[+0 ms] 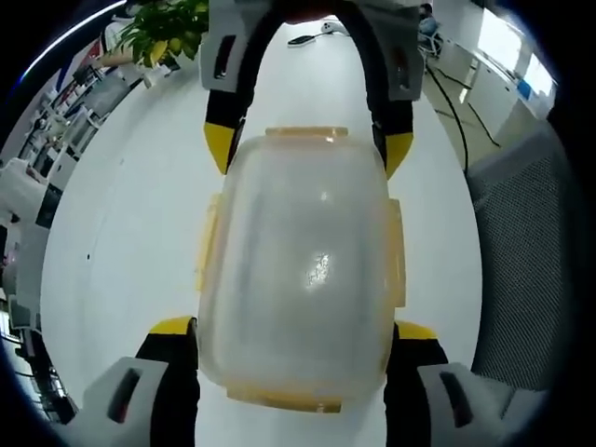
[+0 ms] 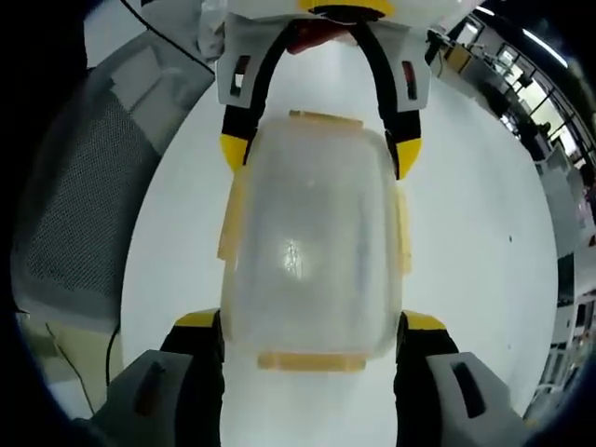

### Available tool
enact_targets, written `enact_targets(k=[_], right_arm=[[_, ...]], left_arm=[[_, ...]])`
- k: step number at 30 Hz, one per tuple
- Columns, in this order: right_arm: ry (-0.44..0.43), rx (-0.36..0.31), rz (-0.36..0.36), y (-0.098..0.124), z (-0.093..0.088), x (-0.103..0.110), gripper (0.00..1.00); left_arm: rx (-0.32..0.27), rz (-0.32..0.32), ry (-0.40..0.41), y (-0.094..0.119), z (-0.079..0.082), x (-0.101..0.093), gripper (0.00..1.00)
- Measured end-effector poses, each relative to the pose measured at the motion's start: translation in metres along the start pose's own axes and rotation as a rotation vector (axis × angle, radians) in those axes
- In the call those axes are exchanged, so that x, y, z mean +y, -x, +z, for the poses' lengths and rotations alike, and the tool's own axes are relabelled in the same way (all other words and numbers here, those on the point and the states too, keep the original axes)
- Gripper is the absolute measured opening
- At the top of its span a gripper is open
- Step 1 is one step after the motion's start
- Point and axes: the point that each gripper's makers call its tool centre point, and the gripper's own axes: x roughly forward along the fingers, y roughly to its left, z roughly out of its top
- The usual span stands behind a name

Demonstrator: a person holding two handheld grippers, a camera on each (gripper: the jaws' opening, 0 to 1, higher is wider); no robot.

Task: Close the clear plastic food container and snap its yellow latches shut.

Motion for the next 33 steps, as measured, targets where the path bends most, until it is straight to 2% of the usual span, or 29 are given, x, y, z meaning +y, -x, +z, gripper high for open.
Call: enact_targets(k=[8,17,24,33], right_arm=[[-0.014,-0.002,-0.007,-0.010,0.025,-0.015,0.72],[-0.020,0.011,-0.013,-0.016,0.038,-0.030,0.72],[-0.066,0.009,-0.027,-0.019,0.045,-0.043,0.72],[-0.093,0.058,-0.035,-0.022,0.046,-0.057,0.72]], left_arm=[[0.033,-0.007,-0.021,0.006,-0.025,0.017,0.80],[0.034,-0.002,-0.022,0.009,-0.041,0.034,0.79],[0.024,-0.018,-0.062,0.010,-0.048,0.050,0.80],[0.018,-0.027,-0.088,0.008,-0.049,0.066,0.80]])
